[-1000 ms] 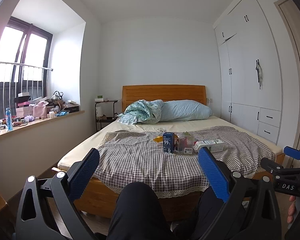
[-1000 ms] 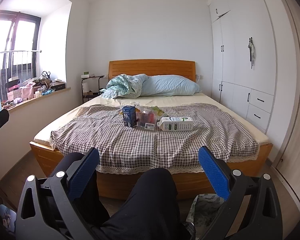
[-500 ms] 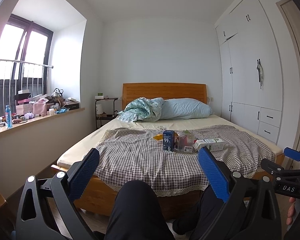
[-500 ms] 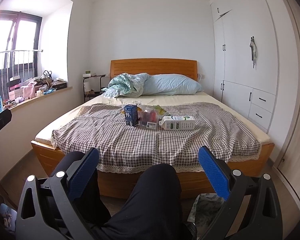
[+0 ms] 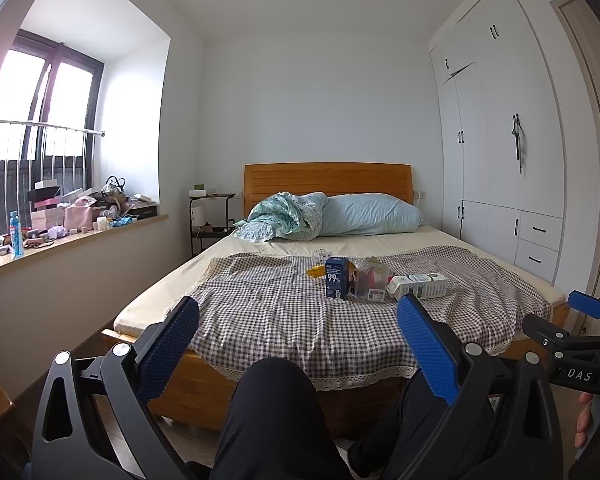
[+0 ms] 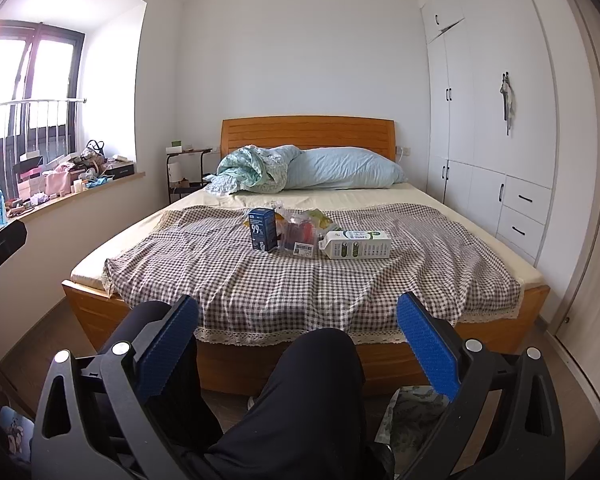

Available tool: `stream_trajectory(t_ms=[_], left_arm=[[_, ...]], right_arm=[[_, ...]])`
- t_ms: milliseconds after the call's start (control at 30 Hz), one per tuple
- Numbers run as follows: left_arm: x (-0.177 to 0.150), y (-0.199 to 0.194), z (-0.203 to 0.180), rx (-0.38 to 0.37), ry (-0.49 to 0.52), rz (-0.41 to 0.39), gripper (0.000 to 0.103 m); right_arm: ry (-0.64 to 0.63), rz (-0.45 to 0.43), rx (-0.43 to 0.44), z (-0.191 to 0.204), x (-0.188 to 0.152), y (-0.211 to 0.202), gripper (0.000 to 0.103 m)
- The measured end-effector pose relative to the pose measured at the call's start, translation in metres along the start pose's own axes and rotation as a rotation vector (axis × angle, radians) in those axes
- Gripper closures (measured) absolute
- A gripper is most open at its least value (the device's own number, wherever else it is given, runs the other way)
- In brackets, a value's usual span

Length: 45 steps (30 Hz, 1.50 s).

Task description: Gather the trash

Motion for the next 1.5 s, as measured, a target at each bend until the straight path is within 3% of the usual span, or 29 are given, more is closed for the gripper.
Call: stream_trajectory(t_ms=[1500], left_arm=[[-0.0031, 0.0055, -0.0022, 0.004, 0.002, 0.019, 0.007]], right_arm=[[0.005, 0.008, 0.020, 0.0007, -0.0022, 0.0046, 0.008]])
Point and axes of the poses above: each gripper's, at about its wrist camera, not at the fingertips, and y roughly the way its jaws point, z to its left, x to its top, the point moved 7 cm from there along y, roughly the way its jaws point, and after that the axes turned 13 degrees about x, right-handed, at the moved point
